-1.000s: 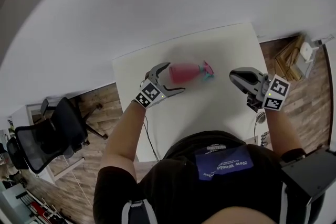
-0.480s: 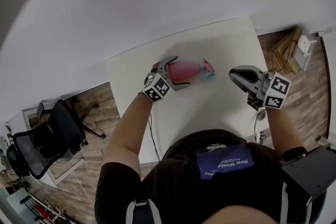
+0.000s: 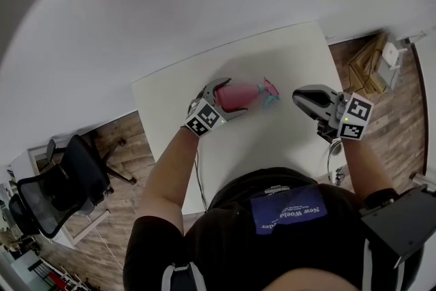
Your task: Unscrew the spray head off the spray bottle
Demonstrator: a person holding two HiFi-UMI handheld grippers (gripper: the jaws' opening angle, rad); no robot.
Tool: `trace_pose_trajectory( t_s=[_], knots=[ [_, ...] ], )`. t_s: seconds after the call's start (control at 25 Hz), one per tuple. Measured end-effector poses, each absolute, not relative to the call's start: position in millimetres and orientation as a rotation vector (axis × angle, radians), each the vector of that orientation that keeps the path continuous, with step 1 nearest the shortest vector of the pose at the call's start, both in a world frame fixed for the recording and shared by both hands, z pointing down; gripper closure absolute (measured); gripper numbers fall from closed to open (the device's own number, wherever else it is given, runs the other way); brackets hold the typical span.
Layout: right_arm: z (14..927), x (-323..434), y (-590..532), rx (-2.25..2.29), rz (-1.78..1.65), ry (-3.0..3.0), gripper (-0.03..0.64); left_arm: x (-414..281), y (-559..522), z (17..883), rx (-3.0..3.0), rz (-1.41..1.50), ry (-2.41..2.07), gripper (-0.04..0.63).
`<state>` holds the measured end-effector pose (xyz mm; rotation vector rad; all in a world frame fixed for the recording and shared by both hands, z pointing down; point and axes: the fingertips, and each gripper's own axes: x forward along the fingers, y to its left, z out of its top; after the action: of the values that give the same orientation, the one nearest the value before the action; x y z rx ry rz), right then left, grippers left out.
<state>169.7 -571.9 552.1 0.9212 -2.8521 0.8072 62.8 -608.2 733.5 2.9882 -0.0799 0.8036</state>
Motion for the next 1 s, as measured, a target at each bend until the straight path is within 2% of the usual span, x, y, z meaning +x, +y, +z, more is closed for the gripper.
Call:
trace_pose_trajectory(
  t_s=[0.16,0.36,0.52,0.56,1.0],
  knots=[
    [546.1,172.8,-576.1,0.942,0.845,-2.84,0.618,56.9,-607.8,669.5,3.046,0.598,-0.174,0.12],
    [535.9,174.9,-582.2,0.975,1.118,-2.832,0.602,34.2,-582.7,595.3,3.186,0.48,-0.225,0.12],
    [522.5,154.8,-578.8,0.795,1.309,-2.839,0.399,20.8,-561.3,550.8,3.289,0.448,-0.222,0.12],
    [519.0,145.6,-574.5,0.728,1.319,-2.83,0.375,18.4,-554.6,541.0,3.309,0.439,-0.225,0.12],
    [470.6,56.9,-497.7,0.229,1.215,-2.739,0.374,-1.3,-475.6,464.2,3.474,0.462,-0.273,0.12]
  ],
)
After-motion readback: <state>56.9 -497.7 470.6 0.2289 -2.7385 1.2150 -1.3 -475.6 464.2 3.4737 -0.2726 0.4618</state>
